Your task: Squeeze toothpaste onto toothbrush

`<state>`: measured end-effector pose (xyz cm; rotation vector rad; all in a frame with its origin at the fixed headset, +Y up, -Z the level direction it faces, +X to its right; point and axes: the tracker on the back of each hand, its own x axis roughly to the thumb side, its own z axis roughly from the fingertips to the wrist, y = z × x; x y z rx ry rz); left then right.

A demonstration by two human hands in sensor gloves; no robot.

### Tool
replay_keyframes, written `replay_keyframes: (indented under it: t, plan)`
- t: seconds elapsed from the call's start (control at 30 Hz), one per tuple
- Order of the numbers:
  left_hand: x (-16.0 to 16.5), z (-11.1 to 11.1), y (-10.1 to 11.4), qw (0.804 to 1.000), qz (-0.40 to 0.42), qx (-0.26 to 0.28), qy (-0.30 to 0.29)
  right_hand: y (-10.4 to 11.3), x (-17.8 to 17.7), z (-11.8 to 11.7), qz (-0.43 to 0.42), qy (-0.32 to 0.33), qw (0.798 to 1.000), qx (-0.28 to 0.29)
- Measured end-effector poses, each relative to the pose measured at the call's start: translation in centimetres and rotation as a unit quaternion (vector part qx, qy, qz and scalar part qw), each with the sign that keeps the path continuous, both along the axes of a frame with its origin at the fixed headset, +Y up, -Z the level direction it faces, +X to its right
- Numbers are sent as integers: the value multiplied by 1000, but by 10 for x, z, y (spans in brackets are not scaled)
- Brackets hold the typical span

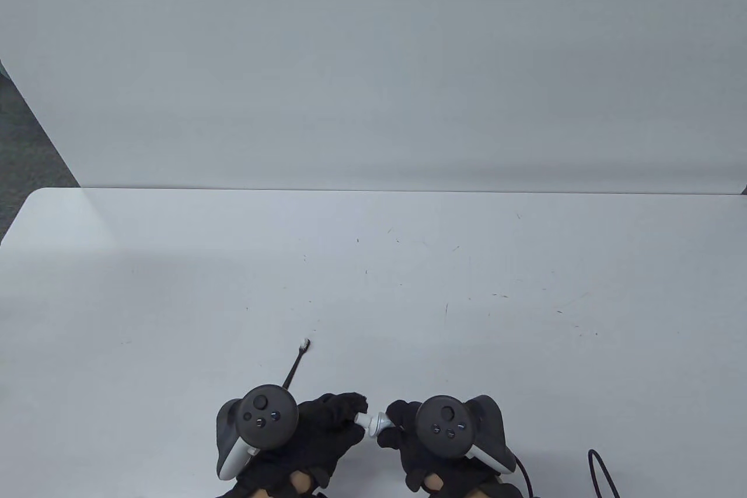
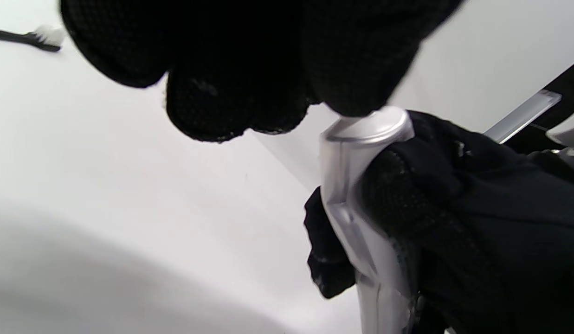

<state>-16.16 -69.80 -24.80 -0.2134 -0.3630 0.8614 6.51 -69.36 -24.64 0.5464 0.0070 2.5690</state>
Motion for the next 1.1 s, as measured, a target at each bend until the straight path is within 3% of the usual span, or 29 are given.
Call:
replay_keyframes:
  t: [0.2, 0.33, 0.47, 0.6, 0.77, 0.93, 1.03, 1.1]
  plan:
    - [-3, 0, -4, 999, 2, -8, 44, 0, -7, 4, 19, 7, 1000, 17]
    - [-1, -1, -1, 1000, 19, -2, -12, 1, -9, 7, 32, 3, 999, 35]
    - [-6, -3, -7, 998, 31, -54, 11, 2, -7, 6, 24, 2, 999, 33]
    - [-6, -3, -9, 998, 27, -47, 28, 3, -11, 9, 33, 7, 998, 43]
    - [0, -3, -3, 998, 35, -33, -39, 2, -12, 10, 52, 6, 997, 57]
    - [-5, -5, -11, 995, 54, -83, -22, 3, -11, 10, 45, 6, 997, 57]
    - [-5, -4, -10, 998, 26, -49, 24, 3, -14, 11, 52, 12, 997, 60]
    - [-3, -4, -6, 999, 16, -49, -11, 3, -15, 12, 56, 16, 996, 63]
